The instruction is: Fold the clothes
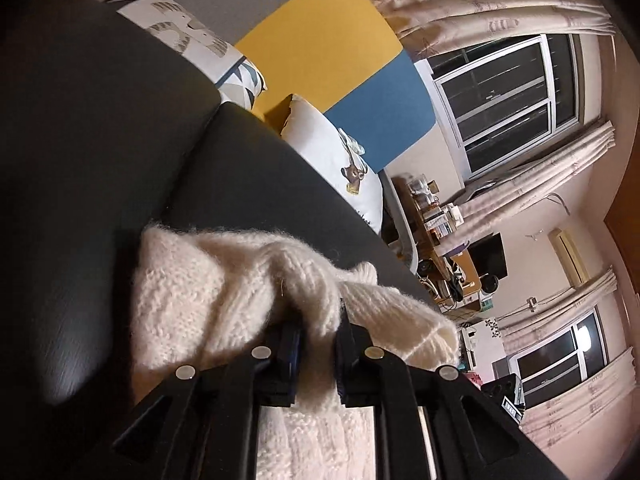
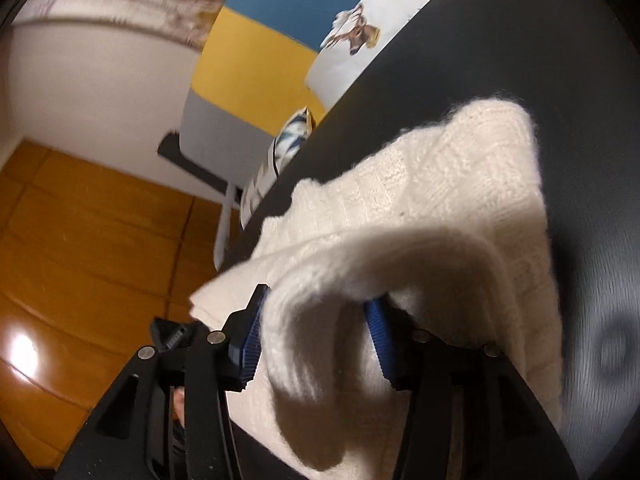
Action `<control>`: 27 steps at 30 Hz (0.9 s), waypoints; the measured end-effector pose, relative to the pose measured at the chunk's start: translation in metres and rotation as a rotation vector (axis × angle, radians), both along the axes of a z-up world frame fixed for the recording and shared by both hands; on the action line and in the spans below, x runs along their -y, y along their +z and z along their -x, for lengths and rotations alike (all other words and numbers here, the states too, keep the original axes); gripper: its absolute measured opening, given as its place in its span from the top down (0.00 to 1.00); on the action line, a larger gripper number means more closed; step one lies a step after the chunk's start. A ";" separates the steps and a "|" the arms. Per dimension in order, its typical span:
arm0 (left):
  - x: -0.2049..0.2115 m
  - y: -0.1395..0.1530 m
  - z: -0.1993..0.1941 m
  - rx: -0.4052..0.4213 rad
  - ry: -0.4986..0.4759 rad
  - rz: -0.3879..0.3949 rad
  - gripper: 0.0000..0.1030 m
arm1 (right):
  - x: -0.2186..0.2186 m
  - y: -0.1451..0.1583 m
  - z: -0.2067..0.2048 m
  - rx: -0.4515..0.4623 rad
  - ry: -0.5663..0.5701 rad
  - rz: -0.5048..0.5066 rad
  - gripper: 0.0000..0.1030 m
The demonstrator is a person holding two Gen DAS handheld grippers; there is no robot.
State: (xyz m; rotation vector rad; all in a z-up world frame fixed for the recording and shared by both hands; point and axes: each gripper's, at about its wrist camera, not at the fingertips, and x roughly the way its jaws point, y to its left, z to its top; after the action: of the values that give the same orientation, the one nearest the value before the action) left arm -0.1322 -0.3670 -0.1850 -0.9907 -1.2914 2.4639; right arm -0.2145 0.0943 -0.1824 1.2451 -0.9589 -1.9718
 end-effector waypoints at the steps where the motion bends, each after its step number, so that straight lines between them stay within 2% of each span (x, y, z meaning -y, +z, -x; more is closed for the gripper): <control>1: -0.001 0.000 -0.014 0.000 0.006 -0.006 0.87 | 0.002 0.001 -0.011 -0.006 0.015 -0.014 0.51; 6: -0.010 -0.003 -0.082 0.006 0.033 -0.050 0.87 | -0.005 0.001 -0.070 0.006 0.027 0.003 0.52; 10: -0.016 0.005 -0.107 0.027 0.012 -0.042 0.86 | -0.012 0.008 -0.100 0.046 0.045 0.016 0.49; 12: -0.014 0.016 -0.110 0.022 0.025 -0.042 0.85 | -0.015 0.019 -0.109 0.057 0.053 0.042 0.36; 14: -0.014 0.028 -0.107 -0.002 0.023 -0.051 0.83 | -0.014 0.036 -0.117 0.023 0.084 0.096 0.20; 15: -0.015 0.032 -0.104 -0.007 0.019 -0.048 0.83 | -0.010 0.040 -0.118 0.016 0.109 0.102 0.16; 16: -0.016 0.037 -0.101 -0.011 0.015 -0.044 0.83 | -0.007 0.044 -0.120 0.010 0.138 0.106 0.12; 19: -0.021 0.040 -0.085 0.011 -0.008 -0.005 0.83 | 0.008 0.046 -0.120 0.028 0.231 0.124 0.12; 21: -0.021 0.038 -0.072 0.037 -0.013 0.003 0.83 | 0.006 0.045 -0.119 0.025 0.233 0.147 0.12; 24: -0.018 0.036 -0.059 0.063 -0.004 -0.006 0.83 | -0.024 0.042 -0.103 0.003 0.003 0.342 0.12; 27: -0.012 0.037 -0.059 0.065 0.004 -0.030 0.83 | -0.038 0.032 -0.095 0.041 -0.106 0.334 0.12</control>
State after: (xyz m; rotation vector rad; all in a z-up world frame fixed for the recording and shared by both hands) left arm -0.0730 -0.3554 -0.1482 -1.0700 -1.3473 2.4266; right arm -0.1197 0.1326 -0.1509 1.0677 -1.3362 -1.7758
